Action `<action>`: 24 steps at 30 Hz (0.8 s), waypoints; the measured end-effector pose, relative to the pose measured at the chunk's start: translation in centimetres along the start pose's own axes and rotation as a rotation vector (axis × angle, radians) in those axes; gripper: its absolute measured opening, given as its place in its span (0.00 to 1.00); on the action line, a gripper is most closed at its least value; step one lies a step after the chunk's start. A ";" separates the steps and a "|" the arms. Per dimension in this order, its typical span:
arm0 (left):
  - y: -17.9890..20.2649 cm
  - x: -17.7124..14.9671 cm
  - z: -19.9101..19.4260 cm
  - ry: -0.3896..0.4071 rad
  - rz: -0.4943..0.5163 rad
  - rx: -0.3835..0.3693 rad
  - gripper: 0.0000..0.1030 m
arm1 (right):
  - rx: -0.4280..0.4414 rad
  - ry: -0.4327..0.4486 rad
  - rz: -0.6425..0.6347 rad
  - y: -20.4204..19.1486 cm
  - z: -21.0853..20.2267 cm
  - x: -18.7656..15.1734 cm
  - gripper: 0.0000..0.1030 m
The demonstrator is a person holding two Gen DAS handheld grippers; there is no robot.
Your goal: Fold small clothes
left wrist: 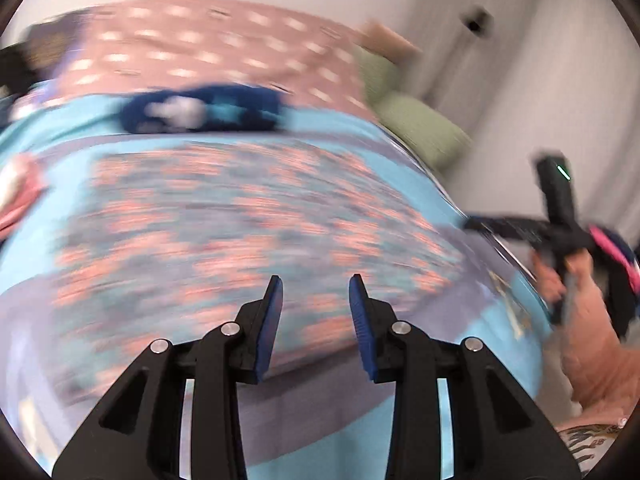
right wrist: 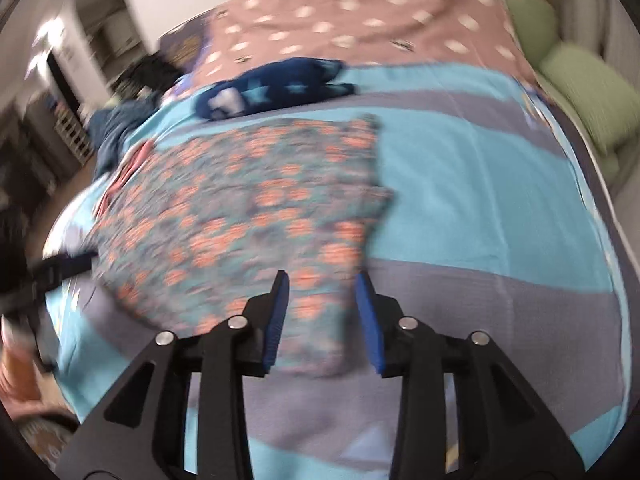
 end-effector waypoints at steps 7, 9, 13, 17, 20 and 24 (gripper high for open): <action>-12.0 -0.9 -8.7 0.162 -0.203 0.142 0.34 | 0.091 0.035 -0.420 -18.5 1.0 1.9 0.50; -12.9 -1.7 -9.3 0.155 -0.221 0.125 0.34 | 0.103 0.054 -0.558 -23.8 2.1 1.6 0.53; -12.8 -3.3 -7.5 0.062 -0.168 0.033 0.34 | 0.088 0.054 -0.793 -32.9 5.2 0.0 0.54; -12.5 -3.7 -5.0 0.001 -0.077 -0.005 0.34 | 0.124 -0.020 -0.778 -35.4 7.1 -0.1 0.54; -12.7 -3.4 -3.8 -0.027 -0.063 -0.036 0.26 | 0.086 -0.056 -0.751 -34.8 7.7 0.2 0.56; -13.9 -2.4 -4.0 -0.029 0.010 0.022 0.00 | 0.042 -0.093 -0.694 -33.1 8.0 0.2 0.58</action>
Point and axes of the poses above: each gripper's, at about its wrist camera, not at the fingertips, and z roughly the way its jaws point, y to its right, x to its top, the point moved 6 cm from there along z, roughly the way its jaws point, and after that the axes turned 9 degrees about -z, right-handed, at the moved point
